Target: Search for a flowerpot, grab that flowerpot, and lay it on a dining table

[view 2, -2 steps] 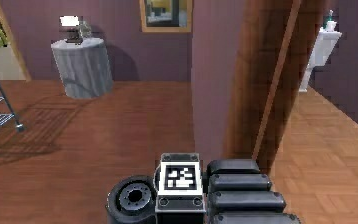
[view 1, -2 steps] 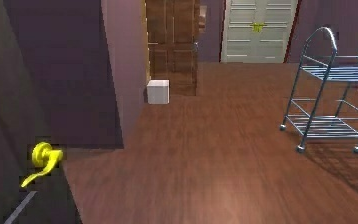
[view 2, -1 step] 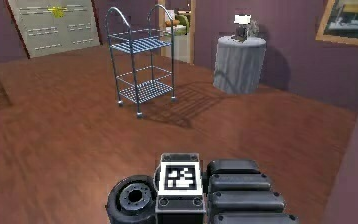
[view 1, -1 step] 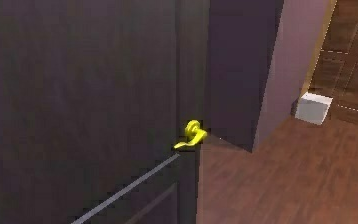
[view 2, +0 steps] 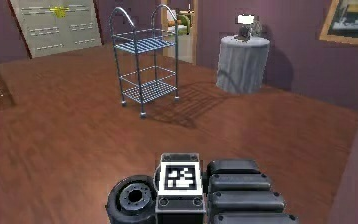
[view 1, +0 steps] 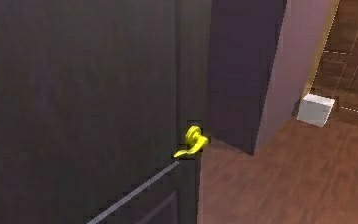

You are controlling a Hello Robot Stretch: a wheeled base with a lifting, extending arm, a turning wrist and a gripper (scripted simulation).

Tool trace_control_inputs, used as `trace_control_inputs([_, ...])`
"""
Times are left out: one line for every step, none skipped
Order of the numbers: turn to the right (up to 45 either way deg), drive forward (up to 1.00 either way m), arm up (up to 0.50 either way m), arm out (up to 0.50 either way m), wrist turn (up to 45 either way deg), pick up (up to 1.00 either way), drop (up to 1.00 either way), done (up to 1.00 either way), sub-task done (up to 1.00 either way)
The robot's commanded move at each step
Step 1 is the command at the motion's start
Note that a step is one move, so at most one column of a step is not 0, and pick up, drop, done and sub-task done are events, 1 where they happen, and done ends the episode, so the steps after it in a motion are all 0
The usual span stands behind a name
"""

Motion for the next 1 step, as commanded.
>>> trace_control_inputs([45.0,0.0,0.0,0.0,0.0,0.0,0.0,0.0,0.0])
